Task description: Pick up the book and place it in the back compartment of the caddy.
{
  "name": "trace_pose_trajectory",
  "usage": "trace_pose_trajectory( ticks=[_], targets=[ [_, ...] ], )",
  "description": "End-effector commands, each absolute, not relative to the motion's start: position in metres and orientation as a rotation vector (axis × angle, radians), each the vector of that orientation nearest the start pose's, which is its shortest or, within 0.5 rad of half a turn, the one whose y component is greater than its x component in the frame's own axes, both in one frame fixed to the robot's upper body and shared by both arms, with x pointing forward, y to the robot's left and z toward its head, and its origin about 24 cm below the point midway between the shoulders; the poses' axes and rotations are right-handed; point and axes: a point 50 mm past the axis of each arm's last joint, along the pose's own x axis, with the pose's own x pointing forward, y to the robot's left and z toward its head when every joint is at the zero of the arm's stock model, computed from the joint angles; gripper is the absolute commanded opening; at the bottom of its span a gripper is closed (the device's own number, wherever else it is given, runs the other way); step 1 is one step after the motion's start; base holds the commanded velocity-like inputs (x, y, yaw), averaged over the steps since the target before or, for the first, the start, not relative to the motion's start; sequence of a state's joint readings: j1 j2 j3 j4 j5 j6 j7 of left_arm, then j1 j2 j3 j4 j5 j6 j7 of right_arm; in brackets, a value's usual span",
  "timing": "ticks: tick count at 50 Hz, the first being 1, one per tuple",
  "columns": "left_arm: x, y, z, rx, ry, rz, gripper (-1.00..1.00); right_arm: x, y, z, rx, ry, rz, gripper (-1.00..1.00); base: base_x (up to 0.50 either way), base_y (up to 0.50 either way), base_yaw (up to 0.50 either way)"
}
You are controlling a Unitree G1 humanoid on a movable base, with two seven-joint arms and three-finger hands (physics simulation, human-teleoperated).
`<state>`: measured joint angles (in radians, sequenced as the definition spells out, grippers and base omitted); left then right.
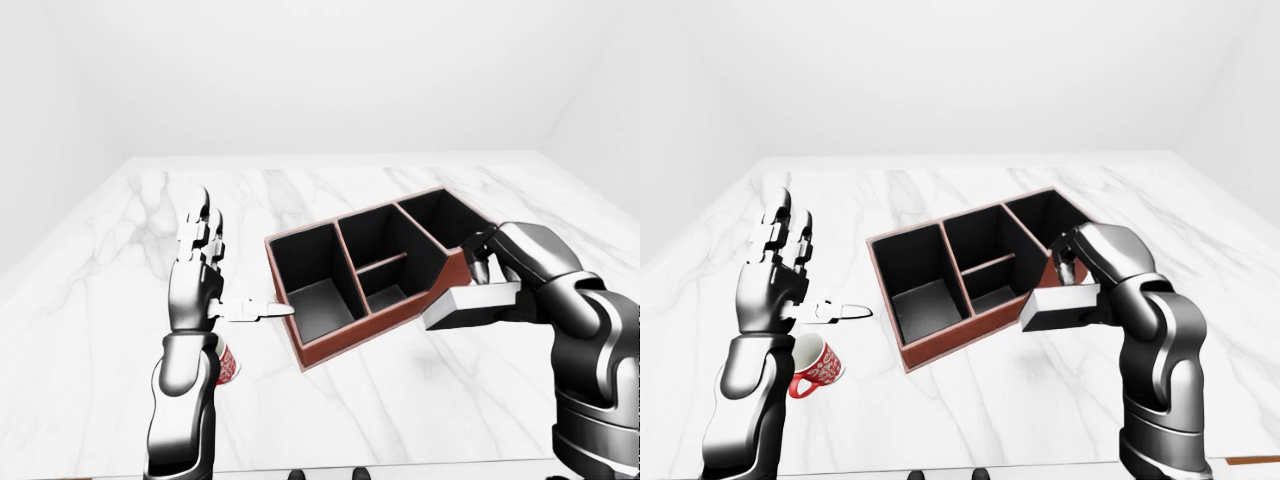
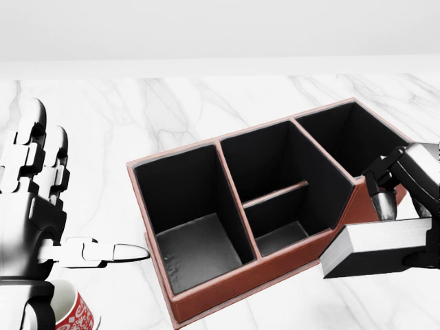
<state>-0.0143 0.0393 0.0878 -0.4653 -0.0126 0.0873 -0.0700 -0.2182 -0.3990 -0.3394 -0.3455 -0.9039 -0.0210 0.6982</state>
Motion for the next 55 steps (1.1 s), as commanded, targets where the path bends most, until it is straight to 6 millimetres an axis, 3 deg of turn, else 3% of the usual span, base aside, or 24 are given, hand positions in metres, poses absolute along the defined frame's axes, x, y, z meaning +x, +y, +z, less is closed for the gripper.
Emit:
trace_pose_trajectory(
  ticks=[1,33,55],
  targets=[
    [0.238,0.168,0.144,0.056,-0.391,0.003,1.00,0.268,-0.233,0.197,-1.375,-0.077,0.048,-1.00,0.00,0.00,0.00],
    [0.237,0.168,0.143,0.055,-0.387,0.000,1.00,0.306,-0.207,0.203,-1.330,-0.103,0.113,-1.00,0.00,0.00,0.00],
    [0.237,0.167,0.144,0.056,-0.394,0.000,1.00,0.319,-0.196,0.202,-1.320,-0.119,0.120,-1.00,0.00,0.00,0.00]
  ],
)
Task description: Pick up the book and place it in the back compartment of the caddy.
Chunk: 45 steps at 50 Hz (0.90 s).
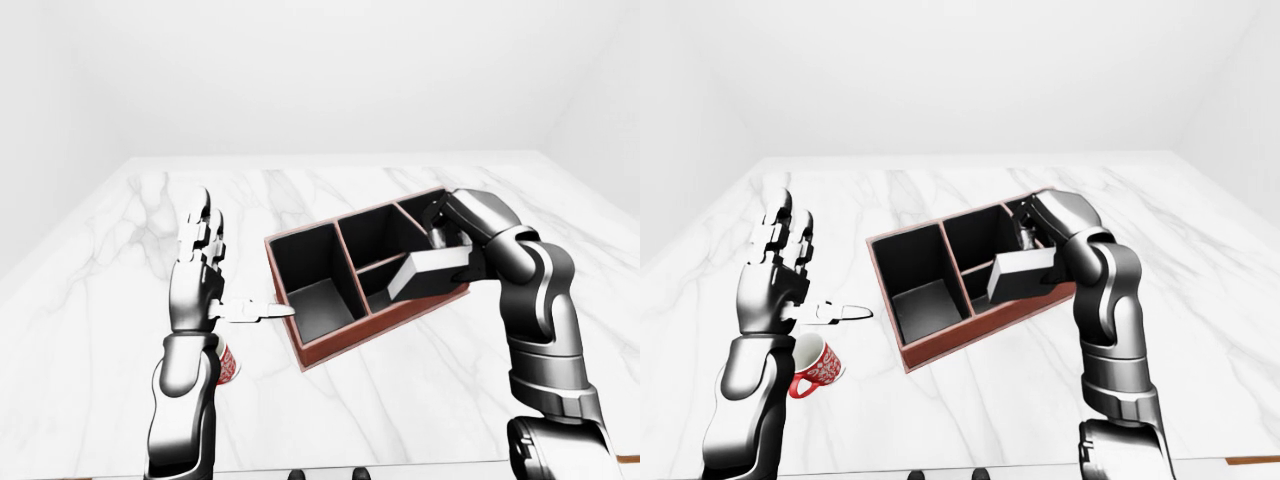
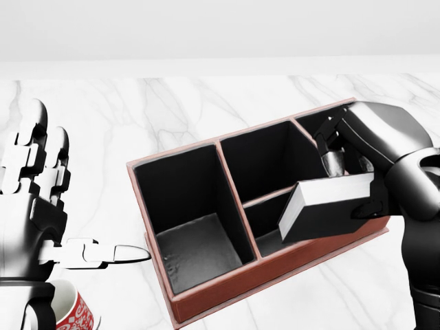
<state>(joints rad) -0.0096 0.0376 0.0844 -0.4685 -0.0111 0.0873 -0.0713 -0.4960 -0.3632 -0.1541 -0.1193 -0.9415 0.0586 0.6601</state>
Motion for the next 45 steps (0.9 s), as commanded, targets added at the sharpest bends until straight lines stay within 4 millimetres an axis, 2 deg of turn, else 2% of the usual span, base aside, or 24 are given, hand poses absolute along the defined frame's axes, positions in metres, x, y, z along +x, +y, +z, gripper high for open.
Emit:
trace_pose_trajectory(
  ticks=[1,22,45],
  targets=[
    [0.237,0.167,0.144,0.056,-0.394,0.000,1.00,0.319,-0.196,0.202,-1.320,-0.119,0.120,-1.00,0.00,0.00,0.00],
    [0.237,0.167,0.144,0.054,-0.392,0.000,1.00,0.330,-0.183,0.197,-1.317,-0.129,0.146,-1.00,0.00,0.00,0.00],
    [0.237,0.167,0.143,0.056,-0.388,0.000,1.00,0.342,-0.181,0.197,-1.331,-0.145,0.144,-1.00,0.00,0.00,0.00]
  ],
)
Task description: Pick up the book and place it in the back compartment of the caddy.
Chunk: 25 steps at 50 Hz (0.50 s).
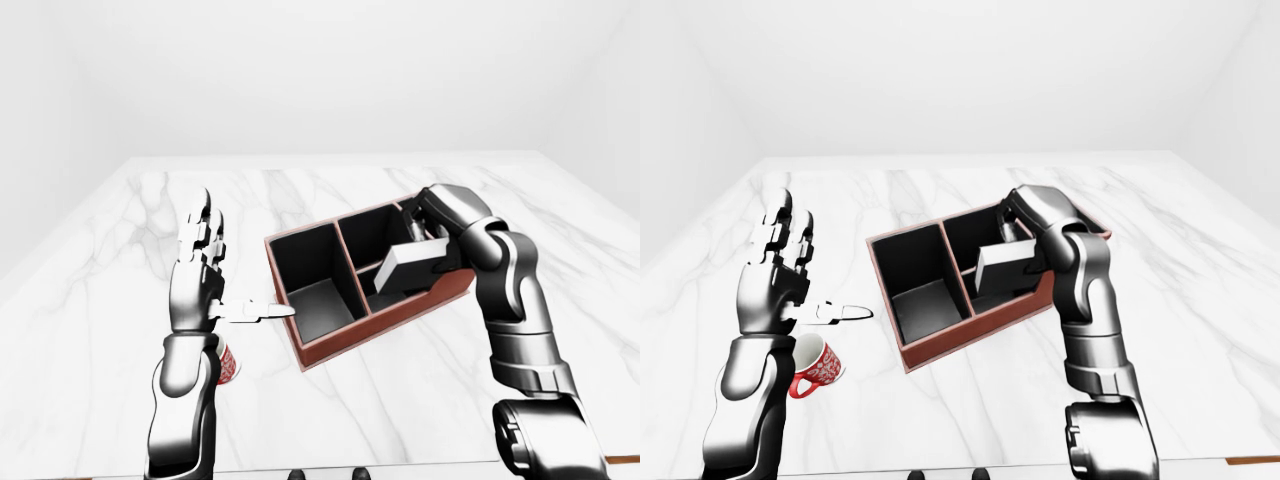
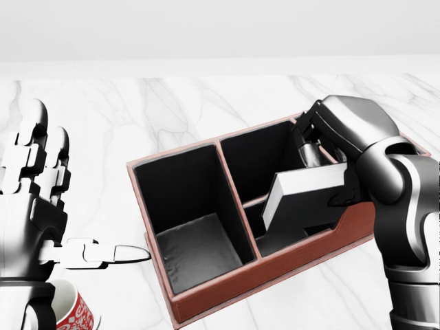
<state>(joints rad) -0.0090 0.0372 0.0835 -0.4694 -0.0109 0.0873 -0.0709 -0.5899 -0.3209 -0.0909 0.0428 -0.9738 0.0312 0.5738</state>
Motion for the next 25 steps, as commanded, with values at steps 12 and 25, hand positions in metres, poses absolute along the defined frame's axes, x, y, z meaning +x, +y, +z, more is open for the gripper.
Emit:
trace_pose_trajectory(
  ticks=[12,25],
  targets=[
    [0.237,0.167,0.144,0.057,-0.394,0.002,1.00,0.351,-0.180,0.198,-1.348,-0.147,0.142,-1.00,0.00,0.00,0.00],
    [0.237,0.167,0.143,0.057,-0.388,0.001,1.00,0.355,-0.177,0.194,-1.351,-0.157,0.152,-1.00,0.00,0.00,0.00]
  ],
)
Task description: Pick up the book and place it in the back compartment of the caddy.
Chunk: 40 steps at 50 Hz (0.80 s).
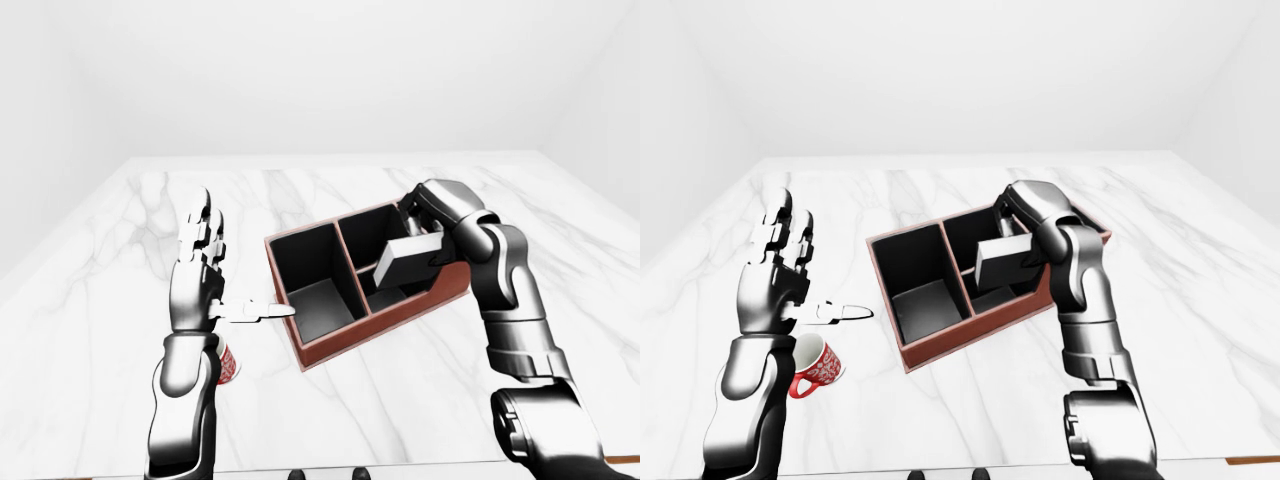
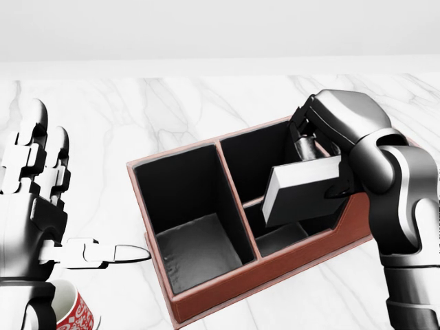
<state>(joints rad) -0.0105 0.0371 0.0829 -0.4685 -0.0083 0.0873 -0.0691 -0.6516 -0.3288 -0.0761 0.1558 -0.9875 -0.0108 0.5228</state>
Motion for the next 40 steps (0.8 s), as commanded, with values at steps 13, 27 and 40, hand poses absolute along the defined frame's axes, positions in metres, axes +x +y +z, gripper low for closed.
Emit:
trace_pose_trajectory(
  ticks=[13,27,40],
  targets=[
    [0.237,0.167,0.143,0.058,-0.387,0.002,1.00,0.360,-0.176,0.185,-1.347,-0.151,0.155,-1.00,0.00,0.00,0.00],
    [0.236,0.167,0.144,0.058,-0.392,0.003,1.00,0.369,-0.178,0.176,-1.335,-0.155,0.144,-1.00,0.00,0.00,0.00],
    [0.236,0.167,0.143,0.058,-0.388,0.002,1.00,0.374,-0.181,0.167,-1.330,-0.133,0.123,-1.00,0.00,0.00,0.00]
  ],
)
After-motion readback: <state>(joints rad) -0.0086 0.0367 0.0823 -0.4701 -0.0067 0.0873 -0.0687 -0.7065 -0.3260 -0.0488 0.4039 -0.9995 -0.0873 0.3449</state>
